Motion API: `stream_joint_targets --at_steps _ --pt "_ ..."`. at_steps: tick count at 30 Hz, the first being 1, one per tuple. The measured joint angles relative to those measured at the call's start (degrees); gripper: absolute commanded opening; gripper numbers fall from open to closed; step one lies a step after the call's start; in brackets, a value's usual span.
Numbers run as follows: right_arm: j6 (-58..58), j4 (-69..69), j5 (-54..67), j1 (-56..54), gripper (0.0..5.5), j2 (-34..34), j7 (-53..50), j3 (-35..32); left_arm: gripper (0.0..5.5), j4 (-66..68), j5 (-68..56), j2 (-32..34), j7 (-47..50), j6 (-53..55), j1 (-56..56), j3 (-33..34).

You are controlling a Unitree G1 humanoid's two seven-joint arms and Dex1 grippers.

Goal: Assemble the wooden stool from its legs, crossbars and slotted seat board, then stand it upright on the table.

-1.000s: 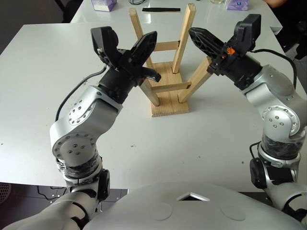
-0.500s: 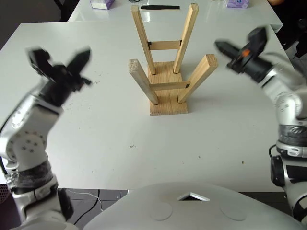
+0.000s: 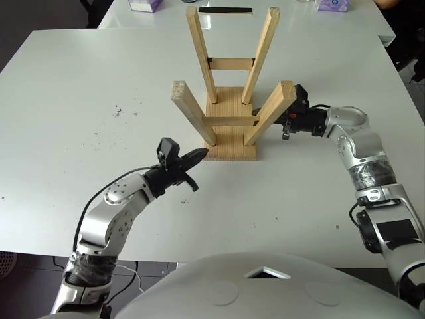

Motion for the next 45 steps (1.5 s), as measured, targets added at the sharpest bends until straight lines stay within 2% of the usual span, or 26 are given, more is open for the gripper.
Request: stream_joint_targets --at_steps 4,8,14,18,21,26,29,34,40,45 --pt "-0.27 -2.32 -1.43 0.18 0.0 1.48 3.98 3.78 0.01 2.41 2.28 -0.29 -0.11 -0.25 -0.56 -0.08" --pt "-0.06 -6.87 -2.38 4.8 0.0 2.66 4.33 6.53 0.01 2.64 3.46 -1.85 -0.23 -0.62 -0.38 -0.61" --pt "4.15 -17.7 -2.26 11.2 0.0 6.72 0.17 10.43 0.01 4.21 5.97 -1.97 -0.23 -1.8 0.85 -0.39" --pt "7.11 -24.06 -1.97 15.06 0.0 7.43 -3.15 10.44 0.01 5.4 7.25 -1.94 -0.12 -3.39 0.86 0.89" --pt "7.99 -26.08 -1.97 17.84 0.0 4.56 -5.06 7.47 0.01 5.93 6.99 -1.59 -0.13 -3.96 2.03 4.46" --pt "7.67 -28.86 -2.3 23.35 0.0 -5.25 -5.07 0.63 0.01 0.93 -0.62 1.07 -2.95 -1.4 7.3 15.18" --pt "4.18 -23.31 -6.78 23.97 0.0 -8.0 -8.52 -1.9 0.01 -1.68 -3.58 3.56 -5.65 0.67 11.87 19.67" --pt "-1.2 -8.04 -12.41 17.71 0.0 -6.95 -17.91 -5.19 0.01 -3.79 -7.37 5.89 -8.1 3.7 14.82 24.02" --pt "-6.47 3.02 -16.44 12.82 0.0 -1.63 -21.22 -2.97 0.01 -3.88 -4.29 8.62 -11.64 4.9 19.76 20.57" --pt "-8.63 5.59 -16.96 11.15 0.0 0.03 -20.28 -2.04 0.01 -4.58 -0.35 9.49 -13.02 4.86 22.54 14.83"
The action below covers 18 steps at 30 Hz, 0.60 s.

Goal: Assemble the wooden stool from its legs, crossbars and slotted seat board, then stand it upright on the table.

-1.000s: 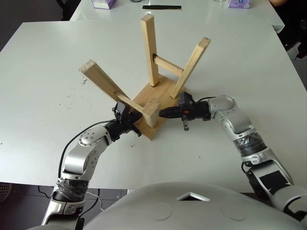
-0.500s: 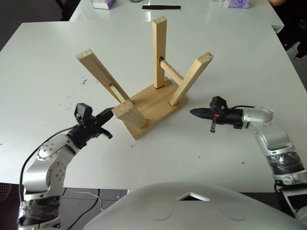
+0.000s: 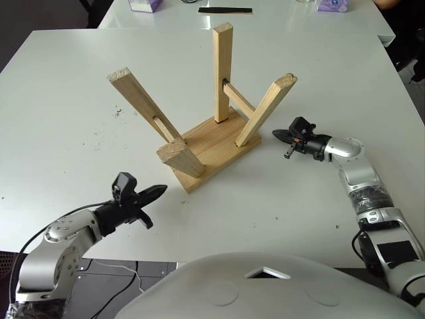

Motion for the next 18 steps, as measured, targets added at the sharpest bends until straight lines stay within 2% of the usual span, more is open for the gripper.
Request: stream_joint_targets --at_steps 7,18 --pt "0.54 -1.0 0.81 -0.83 0.0 1.54 6.48 2.62 0.01 1.24 2.68 -2.3 0.4 -1.63 -3.31 -6.2" --pt "0.11 2.7 -0.98 -4.78 0.0 0.78 8.25 3.21 0.01 1.73 3.89 -4.3 2.13 -3.87 -3.73 -8.11"
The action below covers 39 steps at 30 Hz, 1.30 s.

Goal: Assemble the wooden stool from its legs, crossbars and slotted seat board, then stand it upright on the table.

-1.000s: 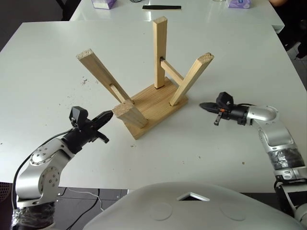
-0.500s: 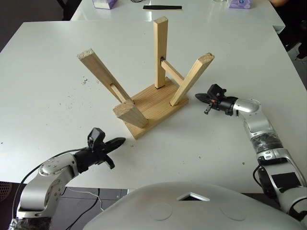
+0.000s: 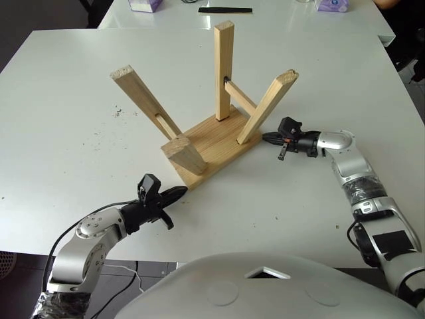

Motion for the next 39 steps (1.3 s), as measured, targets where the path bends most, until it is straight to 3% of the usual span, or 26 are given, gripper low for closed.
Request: stream_joint_targets --at_steps 6,13,27,39 --pt "-0.84 -1.23 0.12 0.63 0.0 -2.18 3.67 0.17 0.01 1.38 1.13 -0.32 0.75 -0.7 -2.09 -0.57" --pt "1.87 -12.27 2.7 8.29 0.0 -7.7 9.34 -0.13 0.01 2.88 3.55 -0.74 3.69 -2.18 -4.23 -0.48" --pt "14.88 -38.84 7.87 29.24 0.0 -13.34 6.44 -5.15 0.01 -0.38 3.51 -0.03 4.45 -2.8 0.46 -0.02" --pt "14.59 -40.17 8.94 31.48 0.0 -14.35 5.57 -6.7 0.01 0.76 2.3 -0.76 3.46 -4.29 0.85 1.19"
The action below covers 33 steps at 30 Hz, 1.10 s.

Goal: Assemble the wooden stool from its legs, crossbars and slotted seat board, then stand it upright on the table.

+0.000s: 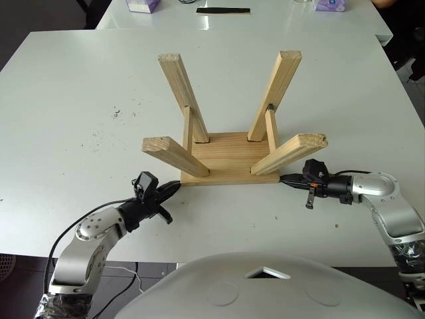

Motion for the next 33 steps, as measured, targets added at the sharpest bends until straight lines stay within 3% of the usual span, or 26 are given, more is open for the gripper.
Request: stream_joint_targets --at_steps 7,18,33 --pt "-2.89 3.96 0.27 -0.69 0.0 -1.54 0.88 -1.11 0.01 2.92 -0.74 1.63 -3.37 -1.25 -0.11 2.89" --pt "-3.89 5.66 0.0 -3.43 0.0 -0.46 0.61 1.25 0.01 4.45 1.38 0.73 -3.4 -1.86 -5.04 -1.7" --pt "-2.16 3.19 -0.57 -2.72 0.0 -0.09 -1.81 2.48 0.01 4.28 2.5 0.88 -3.33 -0.93 -6.13 -1.86"
